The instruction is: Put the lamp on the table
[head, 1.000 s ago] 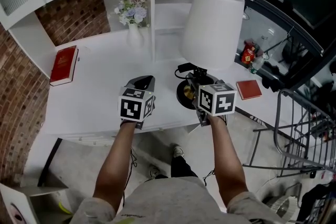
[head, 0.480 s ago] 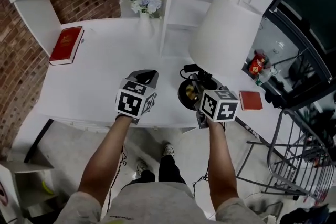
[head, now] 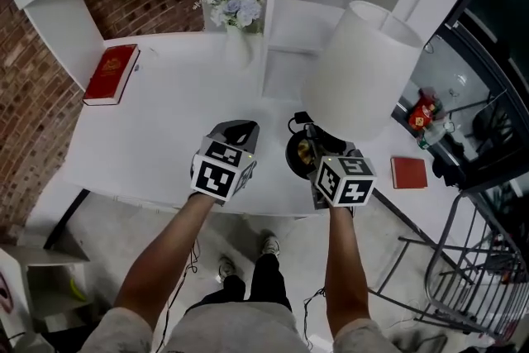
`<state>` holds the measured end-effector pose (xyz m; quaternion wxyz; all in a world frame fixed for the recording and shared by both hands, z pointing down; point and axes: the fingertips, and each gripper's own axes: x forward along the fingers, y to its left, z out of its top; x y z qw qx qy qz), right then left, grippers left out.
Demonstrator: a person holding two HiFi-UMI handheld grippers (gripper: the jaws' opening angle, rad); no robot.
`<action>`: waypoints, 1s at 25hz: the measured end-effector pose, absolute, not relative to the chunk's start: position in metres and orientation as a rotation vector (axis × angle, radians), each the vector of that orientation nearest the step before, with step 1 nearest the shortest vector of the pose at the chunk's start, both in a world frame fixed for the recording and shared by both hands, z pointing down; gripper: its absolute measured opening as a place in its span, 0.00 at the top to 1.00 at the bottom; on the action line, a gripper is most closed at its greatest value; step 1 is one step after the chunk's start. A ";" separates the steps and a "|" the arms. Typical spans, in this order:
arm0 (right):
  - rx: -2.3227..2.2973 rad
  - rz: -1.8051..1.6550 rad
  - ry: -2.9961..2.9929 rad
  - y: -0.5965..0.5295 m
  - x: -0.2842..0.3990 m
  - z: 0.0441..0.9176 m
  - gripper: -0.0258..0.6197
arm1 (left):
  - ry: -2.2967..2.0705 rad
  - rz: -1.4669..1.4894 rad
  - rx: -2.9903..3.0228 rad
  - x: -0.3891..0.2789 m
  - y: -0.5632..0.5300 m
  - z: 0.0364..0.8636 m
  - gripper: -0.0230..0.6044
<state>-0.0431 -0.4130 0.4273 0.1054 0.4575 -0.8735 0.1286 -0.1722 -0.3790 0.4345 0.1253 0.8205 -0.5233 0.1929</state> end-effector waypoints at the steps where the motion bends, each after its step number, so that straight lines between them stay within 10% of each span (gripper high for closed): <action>1: 1.349 0.376 -2.577 -0.418 -0.042 0.430 0.84 | -1.511 0.580 2.400 -0.168 -0.381 0.437 0.97; 25: 1.402 0.296 -2.609 -0.498 -0.026 0.501 0.84 | -1.462 0.602 2.417 -0.125 -0.442 0.477 0.97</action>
